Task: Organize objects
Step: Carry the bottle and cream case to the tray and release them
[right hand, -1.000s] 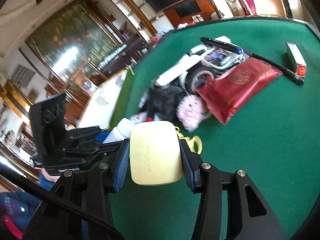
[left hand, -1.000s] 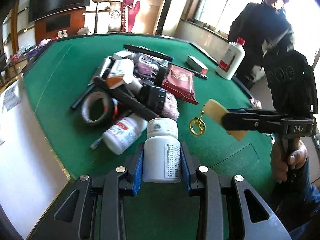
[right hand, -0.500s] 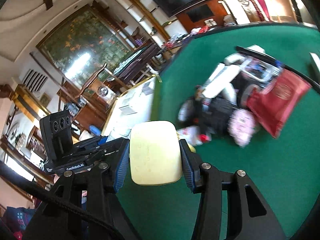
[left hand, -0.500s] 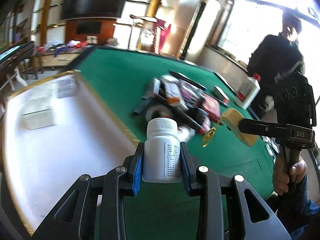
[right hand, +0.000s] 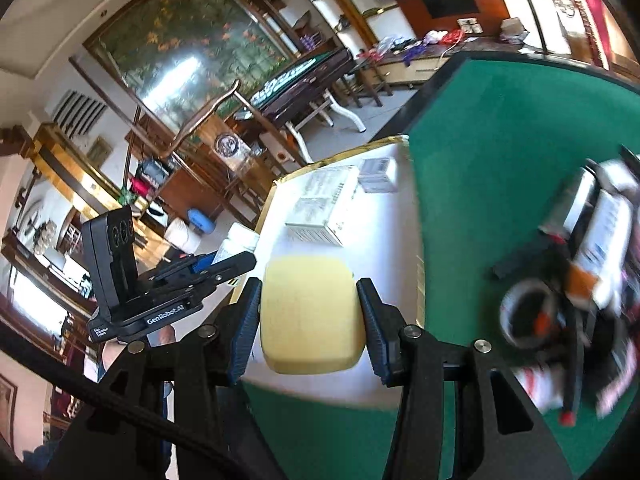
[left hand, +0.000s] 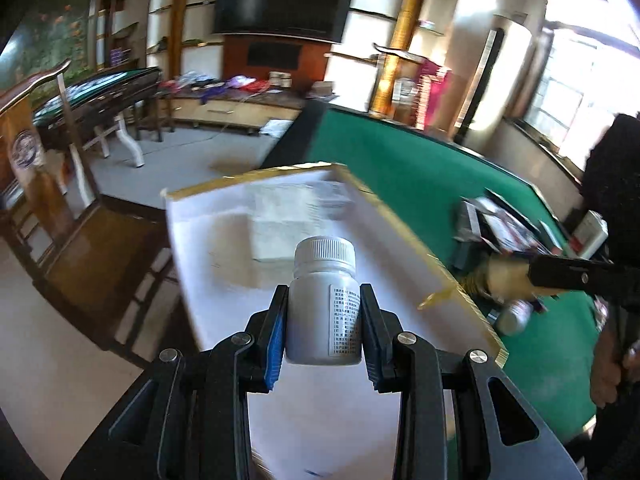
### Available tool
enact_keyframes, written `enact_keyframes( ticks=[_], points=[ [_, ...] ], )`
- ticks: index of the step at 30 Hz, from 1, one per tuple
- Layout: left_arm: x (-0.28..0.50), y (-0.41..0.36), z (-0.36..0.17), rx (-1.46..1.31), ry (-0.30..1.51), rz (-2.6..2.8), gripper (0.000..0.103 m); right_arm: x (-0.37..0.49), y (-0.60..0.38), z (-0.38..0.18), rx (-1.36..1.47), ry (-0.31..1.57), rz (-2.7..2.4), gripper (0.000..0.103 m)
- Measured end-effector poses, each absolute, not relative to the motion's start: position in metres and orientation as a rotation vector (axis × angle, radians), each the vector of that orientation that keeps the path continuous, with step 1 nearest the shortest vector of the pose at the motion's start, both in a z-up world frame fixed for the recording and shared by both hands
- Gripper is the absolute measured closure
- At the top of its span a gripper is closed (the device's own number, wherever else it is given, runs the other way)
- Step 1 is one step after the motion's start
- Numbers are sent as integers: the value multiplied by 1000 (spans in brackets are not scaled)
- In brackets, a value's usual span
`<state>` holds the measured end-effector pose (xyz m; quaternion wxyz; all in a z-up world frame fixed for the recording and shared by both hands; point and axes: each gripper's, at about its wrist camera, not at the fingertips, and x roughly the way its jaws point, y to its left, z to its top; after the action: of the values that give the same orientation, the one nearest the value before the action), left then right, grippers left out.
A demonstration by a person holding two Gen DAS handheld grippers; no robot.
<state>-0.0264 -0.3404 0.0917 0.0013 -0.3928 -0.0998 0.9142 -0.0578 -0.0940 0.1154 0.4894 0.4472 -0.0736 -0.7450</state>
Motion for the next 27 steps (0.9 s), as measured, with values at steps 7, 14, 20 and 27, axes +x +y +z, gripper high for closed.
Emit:
enact_keyframes(
  ticks=[7, 14, 20, 27],
  points=[
    [-65, -391, 66, -1363, -410, 2860, 74, -90, -153, 102, 1146, -107, -1871, 56],
    [-84, -414, 45, -1450, -443, 2834, 74, -121, -188, 85, 1253, -34, -1939, 57],
    [-91, -412, 39, -1470, -399, 2869, 74, -135, -200, 78, 1297, 10, -1971, 57],
    [-94, -407, 39, -1492, -369, 2876, 74, -137, -213, 67, 1298, 91, -2028, 57]
  ],
)
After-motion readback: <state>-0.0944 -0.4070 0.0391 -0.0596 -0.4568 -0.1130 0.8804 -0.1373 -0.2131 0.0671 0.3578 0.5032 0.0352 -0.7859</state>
